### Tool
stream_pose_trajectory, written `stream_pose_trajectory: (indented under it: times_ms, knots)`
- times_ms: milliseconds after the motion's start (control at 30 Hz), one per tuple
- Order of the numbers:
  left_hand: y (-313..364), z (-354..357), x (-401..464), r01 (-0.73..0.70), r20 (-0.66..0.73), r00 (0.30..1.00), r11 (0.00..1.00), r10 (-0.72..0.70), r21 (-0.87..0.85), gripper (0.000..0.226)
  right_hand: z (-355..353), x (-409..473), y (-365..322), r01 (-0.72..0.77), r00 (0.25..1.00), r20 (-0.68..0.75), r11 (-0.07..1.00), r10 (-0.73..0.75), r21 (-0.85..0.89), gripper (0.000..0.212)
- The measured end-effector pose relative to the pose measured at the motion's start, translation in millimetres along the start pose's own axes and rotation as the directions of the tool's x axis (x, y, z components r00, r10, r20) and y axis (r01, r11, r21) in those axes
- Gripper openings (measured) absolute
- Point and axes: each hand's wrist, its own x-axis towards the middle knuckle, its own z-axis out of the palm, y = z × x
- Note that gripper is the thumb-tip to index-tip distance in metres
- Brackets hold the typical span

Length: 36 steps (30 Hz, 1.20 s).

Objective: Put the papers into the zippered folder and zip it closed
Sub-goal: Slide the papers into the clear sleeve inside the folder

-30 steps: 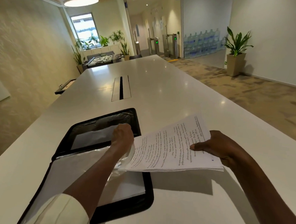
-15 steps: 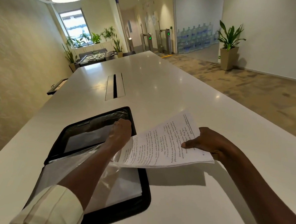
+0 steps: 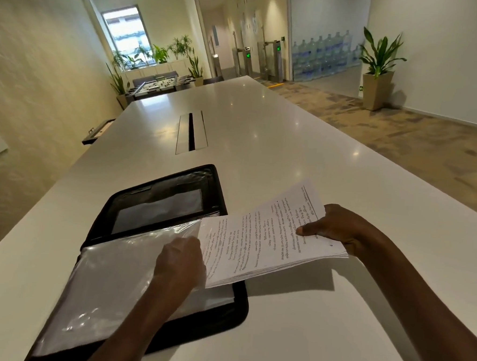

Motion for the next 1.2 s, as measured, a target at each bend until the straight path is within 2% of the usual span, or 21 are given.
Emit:
stream_pose_trajectory:
  times_ms: [333,500,600,767,1200]
  knots:
    - [0.5,5.8,-47.0,0.077,-0.086,0.993,0.996,-0.081,-0.045,0.010,-3.8,2.3,0.4,0.027,1.000,-0.003,0.996,-0.027,-0.090,0.024]
    - [12.9,11.4,-52.1,0.001,-0.028,1.000,1.000,0.000,0.007,0.018,-9.1,5.8,-0.5,0.047,0.999,0.008,0.991,-0.047,-0.121,0.020]
    - [20.9,10.0,-53.3,-0.005,-0.032,0.999,0.995,0.001,-0.100,0.018,-15.5,7.0,0.4,0.051,0.999,0.009,0.989,-0.050,-0.141,0.019]
    - [36.7,13.1,-57.0,-0.057,-0.057,0.997,0.987,0.048,-0.153,0.020,-27.4,11.8,7.1,0.036,0.999,0.001,0.986,-0.037,-0.161,0.025]
    - [40.2,27.4,-70.4,-0.025,-0.085,0.996,0.965,0.003,-0.259,0.013,-6.6,30.4,16.9,-0.005,0.998,0.059,0.988,0.014,-0.153,0.034]
